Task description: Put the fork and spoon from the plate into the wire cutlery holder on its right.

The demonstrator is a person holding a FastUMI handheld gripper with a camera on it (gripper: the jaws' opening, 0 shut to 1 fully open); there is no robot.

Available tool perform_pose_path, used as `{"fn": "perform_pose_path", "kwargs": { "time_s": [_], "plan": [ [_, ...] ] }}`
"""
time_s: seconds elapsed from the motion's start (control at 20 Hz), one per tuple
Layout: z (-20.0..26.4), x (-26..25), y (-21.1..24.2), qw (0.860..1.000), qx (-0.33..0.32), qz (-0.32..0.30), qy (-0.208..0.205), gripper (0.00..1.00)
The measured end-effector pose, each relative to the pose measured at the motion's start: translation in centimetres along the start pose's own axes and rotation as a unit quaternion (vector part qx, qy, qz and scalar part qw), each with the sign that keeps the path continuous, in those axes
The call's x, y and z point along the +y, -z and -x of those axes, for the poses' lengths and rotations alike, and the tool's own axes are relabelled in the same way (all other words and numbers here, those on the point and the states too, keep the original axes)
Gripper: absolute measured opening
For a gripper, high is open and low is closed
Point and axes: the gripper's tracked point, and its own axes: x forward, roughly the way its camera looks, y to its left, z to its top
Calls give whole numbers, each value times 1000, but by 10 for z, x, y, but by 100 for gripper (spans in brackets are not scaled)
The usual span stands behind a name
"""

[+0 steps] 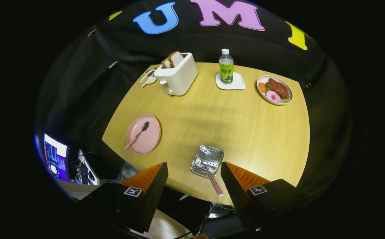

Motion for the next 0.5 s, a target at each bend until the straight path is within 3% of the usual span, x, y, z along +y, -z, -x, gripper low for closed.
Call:
{"fn": "perform_pose_path", "kwargs": {
  "time_s": [0.3,0.5],
  "plan": [
    [9,30,1,994,-105,-5,38,100],
    [-3,63,7,992,-119,16,47,100]
  ]
}}
